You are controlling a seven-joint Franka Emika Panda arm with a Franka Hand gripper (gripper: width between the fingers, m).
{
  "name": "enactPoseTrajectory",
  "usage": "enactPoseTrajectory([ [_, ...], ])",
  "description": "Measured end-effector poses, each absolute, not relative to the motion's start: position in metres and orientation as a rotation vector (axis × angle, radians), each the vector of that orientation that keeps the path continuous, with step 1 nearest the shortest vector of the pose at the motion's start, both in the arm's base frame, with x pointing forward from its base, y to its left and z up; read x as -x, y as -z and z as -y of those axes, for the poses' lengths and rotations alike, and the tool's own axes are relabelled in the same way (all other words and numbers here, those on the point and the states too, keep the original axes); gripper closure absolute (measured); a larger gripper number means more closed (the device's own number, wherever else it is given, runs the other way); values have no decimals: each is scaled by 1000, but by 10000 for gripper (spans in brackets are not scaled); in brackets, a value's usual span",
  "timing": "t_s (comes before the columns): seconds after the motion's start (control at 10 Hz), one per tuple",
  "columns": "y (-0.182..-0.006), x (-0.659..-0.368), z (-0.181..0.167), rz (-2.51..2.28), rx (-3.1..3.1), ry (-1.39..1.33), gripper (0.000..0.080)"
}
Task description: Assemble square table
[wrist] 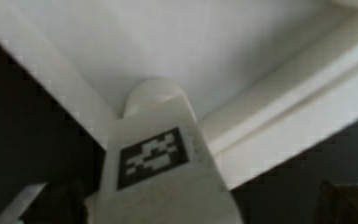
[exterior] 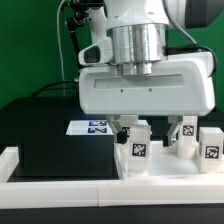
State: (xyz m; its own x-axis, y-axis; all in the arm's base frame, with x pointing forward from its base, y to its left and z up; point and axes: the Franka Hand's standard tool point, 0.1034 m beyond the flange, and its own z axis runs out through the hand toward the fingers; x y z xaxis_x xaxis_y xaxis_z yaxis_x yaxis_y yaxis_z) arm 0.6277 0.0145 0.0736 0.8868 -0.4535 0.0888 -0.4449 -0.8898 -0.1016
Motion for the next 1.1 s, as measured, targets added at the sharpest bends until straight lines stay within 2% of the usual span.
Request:
enactPoseTrajectory([
  [0.2, -71, -627, -16, -664, 2985, 142, 150],
  [0.4, -70, -627, -16, -681, 2982, 140, 395],
  [0.5, -69, -624, -11, -813, 2952, 126, 395],
  [0.6, -68, -624, -10, -915, 2921, 120, 511],
  [0.7, -68, -624, -9, -975, 2899, 118, 511],
  [1.1, -66, -619, -7, -1897, 2305, -77, 511],
])
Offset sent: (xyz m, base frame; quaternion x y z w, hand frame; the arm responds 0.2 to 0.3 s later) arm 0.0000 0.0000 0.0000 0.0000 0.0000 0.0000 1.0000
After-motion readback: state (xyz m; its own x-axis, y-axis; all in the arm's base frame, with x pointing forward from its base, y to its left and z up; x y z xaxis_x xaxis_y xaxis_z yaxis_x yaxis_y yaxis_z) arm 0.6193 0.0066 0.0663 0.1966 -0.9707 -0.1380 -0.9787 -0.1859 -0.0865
